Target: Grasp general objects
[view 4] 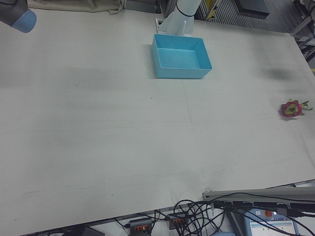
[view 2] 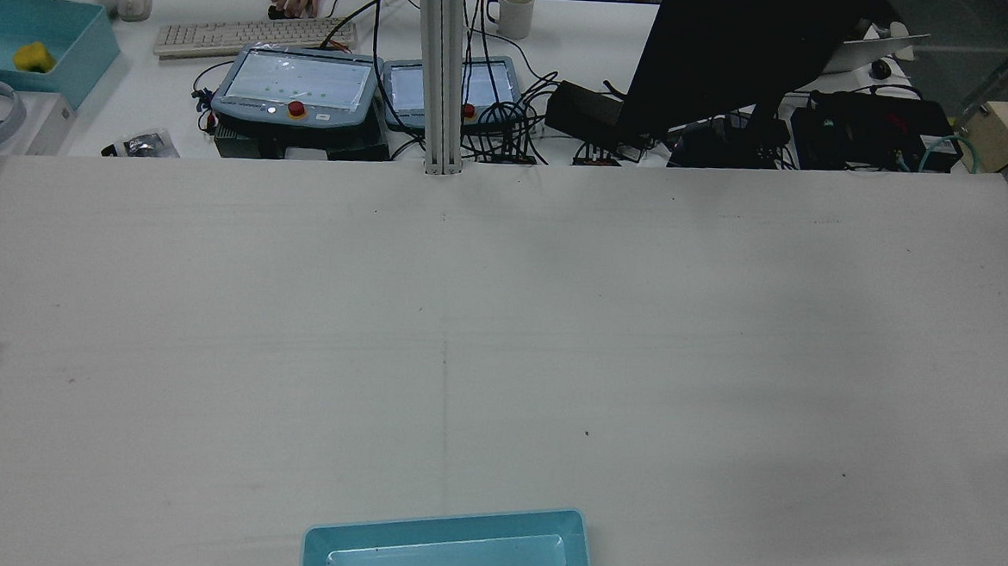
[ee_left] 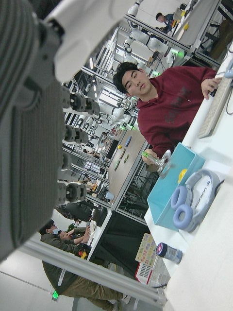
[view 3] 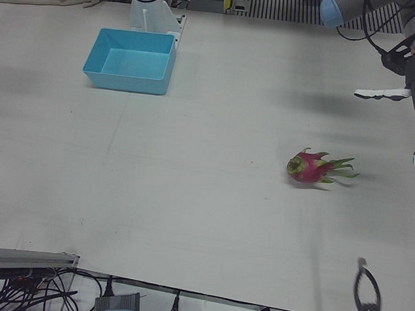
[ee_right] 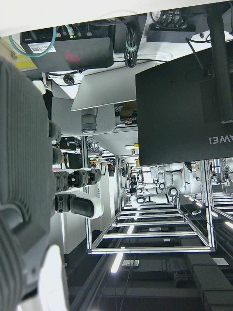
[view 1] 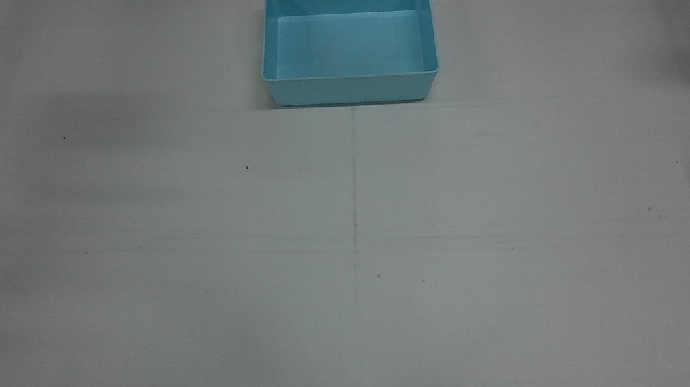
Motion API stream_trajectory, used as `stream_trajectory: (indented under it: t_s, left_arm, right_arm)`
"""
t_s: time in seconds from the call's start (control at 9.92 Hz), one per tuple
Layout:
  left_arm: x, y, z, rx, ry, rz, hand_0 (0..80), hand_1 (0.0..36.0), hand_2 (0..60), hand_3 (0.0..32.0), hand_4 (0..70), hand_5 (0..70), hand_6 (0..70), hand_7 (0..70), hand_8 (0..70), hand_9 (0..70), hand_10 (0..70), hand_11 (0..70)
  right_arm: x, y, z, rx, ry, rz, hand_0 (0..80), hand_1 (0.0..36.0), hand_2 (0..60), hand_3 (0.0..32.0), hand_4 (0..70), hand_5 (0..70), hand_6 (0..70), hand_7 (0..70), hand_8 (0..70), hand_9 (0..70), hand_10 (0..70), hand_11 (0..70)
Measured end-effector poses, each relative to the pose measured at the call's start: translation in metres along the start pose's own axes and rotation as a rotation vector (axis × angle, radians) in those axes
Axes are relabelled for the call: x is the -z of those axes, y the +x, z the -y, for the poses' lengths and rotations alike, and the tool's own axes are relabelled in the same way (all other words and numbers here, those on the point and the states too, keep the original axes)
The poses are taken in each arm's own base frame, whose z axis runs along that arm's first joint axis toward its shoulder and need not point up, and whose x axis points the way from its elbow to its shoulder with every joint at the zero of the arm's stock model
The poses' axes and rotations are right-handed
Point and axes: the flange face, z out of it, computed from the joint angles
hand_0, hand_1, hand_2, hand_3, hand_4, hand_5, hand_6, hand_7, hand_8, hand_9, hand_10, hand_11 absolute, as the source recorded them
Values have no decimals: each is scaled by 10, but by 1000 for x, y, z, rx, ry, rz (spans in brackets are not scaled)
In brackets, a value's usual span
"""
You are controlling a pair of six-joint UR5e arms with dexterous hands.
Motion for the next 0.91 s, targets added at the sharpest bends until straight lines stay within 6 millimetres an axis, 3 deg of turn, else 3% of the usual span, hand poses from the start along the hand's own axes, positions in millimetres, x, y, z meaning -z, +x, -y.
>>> stream_trajectory:
  t_s: [0.2,0.4,0.5,0.61,0.71,0.81,0.91]
  left_arm:
    - [7,-23,12,-56,11,27,501,111,0,218,0,107,0,158,0,17,0,0]
    - [7,-41,19,-123,10,42,536,150,0,306,0,137,0,155,0,17,0,0]
    - [7,-46,21,-158,3,44,554,173,0,320,0,135,0,145,0,15,0,0]
    - [6,-48,20,-183,-11,39,549,166,0,320,0,139,0,128,0,11,0,0]
    - [4,-49,17,-197,-36,29,543,146,0,300,0,191,0,137,0,13,0,0]
    - [1,-51,12,-206,-64,19,530,104,0,230,0,294,12,205,3,27,0,0]
    - [-2,-54,5,-213,-94,13,559,115,0,210,0,347,30,243,10,34,0,0]
  right_arm:
    - [0,0,0,0,0,0,0,0,0,0,0,0,0,0,0,0,0,0]
    - [0,0,0,-1,0,0,0,0,0,0,0,0,0,0,0,0,0,0]
    - [0,0,0,-1,0,0,0,0,0,0,0,0,0,0,0,0,0,0]
    - [0,0,0,-1,0,0,0,0,0,0,0,0,0,0,0,0,0,0]
    - [0,0,0,-1,0,0,0,0,0,0,0,0,0,0,0,0,0,0]
    - [0,0,0,-2,0,0,0,0,0,0,0,0,0,0,0,0,0,0]
    - [0,0,0,-1,0,0,0,0,0,0,0,0,0,0,0,0,0,0]
